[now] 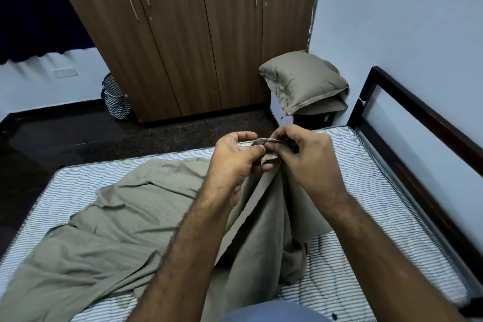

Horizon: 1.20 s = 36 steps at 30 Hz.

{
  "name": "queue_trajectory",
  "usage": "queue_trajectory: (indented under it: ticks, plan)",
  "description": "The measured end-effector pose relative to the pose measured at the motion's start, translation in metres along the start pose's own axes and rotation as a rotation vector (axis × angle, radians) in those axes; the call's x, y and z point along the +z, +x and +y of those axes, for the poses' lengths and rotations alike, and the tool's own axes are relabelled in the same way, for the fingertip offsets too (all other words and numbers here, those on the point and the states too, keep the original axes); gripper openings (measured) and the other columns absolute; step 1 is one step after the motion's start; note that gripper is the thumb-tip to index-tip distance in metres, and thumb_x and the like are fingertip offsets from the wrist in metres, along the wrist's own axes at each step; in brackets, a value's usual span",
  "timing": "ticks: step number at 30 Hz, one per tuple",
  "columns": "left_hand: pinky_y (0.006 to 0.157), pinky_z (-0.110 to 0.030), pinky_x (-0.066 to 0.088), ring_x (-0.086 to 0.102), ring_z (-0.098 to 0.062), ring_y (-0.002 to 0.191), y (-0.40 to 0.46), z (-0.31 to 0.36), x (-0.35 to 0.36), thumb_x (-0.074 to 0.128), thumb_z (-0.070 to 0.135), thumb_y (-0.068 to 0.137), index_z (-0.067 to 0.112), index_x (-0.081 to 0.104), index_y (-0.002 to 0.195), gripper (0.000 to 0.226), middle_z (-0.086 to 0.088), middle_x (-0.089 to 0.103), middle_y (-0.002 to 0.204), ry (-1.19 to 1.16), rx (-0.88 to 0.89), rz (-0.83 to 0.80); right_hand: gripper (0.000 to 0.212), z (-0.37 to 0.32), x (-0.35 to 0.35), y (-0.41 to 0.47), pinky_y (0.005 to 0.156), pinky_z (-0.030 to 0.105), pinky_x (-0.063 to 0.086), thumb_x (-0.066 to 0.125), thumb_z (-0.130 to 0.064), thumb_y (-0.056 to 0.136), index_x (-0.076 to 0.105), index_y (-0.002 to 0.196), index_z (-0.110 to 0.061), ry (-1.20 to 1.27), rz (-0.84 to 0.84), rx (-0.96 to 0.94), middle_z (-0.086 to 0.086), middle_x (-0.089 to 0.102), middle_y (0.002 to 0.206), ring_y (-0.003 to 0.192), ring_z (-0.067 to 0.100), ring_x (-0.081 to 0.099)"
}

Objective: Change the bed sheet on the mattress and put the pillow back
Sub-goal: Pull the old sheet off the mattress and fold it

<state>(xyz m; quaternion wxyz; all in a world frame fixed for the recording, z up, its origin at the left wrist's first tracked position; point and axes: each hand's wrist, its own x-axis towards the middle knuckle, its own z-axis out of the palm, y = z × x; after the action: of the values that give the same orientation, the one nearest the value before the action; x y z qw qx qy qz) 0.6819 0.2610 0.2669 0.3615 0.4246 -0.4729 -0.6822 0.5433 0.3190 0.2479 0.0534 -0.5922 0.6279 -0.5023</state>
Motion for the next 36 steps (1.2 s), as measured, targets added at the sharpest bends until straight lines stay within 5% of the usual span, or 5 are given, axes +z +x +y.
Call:
queue_trajectory:
  ticks: [10, 24, 27, 31, 36]
  plan:
    - [0.054, -0.025, 0.060, 0.068, -0.014, 0.055, 0.000, 0.004, -0.004, 0.054, -0.010, 0.097, -0.011, 0.057, 0.120, 0.024, -0.014, 0.070, 0.072, -0.097, -0.097, 0.004, 0.019, 0.011, -0.003, -0.002, 0.072, 0.041, 0.055, 0.071, -0.015, 0.091, 0.079, 0.108, -0.020, -0.138, -0.156, -0.255, -0.002, 0.065, 0.095, 0.088, 0.018, 0.063]
    - [0.069, -0.040, 0.062, 0.068, -0.031, 0.072, -0.004, 0.007, -0.006, 0.045, -0.014, 0.096, -0.007, 0.055, 0.113, 0.020, -0.026, 0.065, 0.088, -0.136, -0.213, -0.086, 0.027, 0.030, -0.013, -0.003, 0.071, 0.040, 0.057, 0.068, -0.026, 0.092, 0.076, 0.118, -0.022, -0.224, -0.283, -0.369, -0.005, 0.070, 0.108, 0.095, 0.019, 0.067]
    - [0.081, -0.040, 0.060, 0.061, -0.028, 0.073, -0.005, 0.009, -0.004, 0.043, -0.014, 0.095, 0.000, 0.054, 0.100, 0.019, -0.021, 0.060, 0.082, -0.076, -0.211, -0.112, 0.025, 0.027, -0.014, -0.003, 0.073, 0.036, 0.057, 0.063, -0.029, 0.093, 0.079, 0.109, -0.019, -0.143, -0.231, -0.322, -0.006, 0.073, 0.100, 0.091, 0.014, 0.068]
    - [0.103, -0.042, 0.053, 0.074, -0.023, 0.072, -0.007, 0.009, -0.005, 0.042, -0.013, 0.096, -0.002, 0.048, 0.124, 0.031, -0.009, 0.070, 0.071, 0.010, -0.169, -0.143, 0.020, 0.027, -0.016, -0.003, 0.078, 0.026, 0.053, 0.059, -0.018, 0.094, 0.078, 0.100, -0.014, -0.023, -0.218, -0.224, -0.008, 0.073, 0.095, 0.090, 0.006, 0.067]
    - [0.089, -0.037, 0.060, 0.077, -0.031, 0.080, -0.011, 0.011, -0.007, 0.056, -0.005, 0.099, -0.002, 0.063, 0.118, 0.021, -0.022, 0.076, 0.091, 0.301, 0.040, -0.251, 0.017, 0.023, -0.010, -0.008, 0.077, 0.021, 0.051, 0.062, -0.009, 0.099, 0.073, 0.094, -0.021, 0.185, -0.155, 0.010, -0.010, 0.074, 0.086, 0.085, 0.009, 0.070]
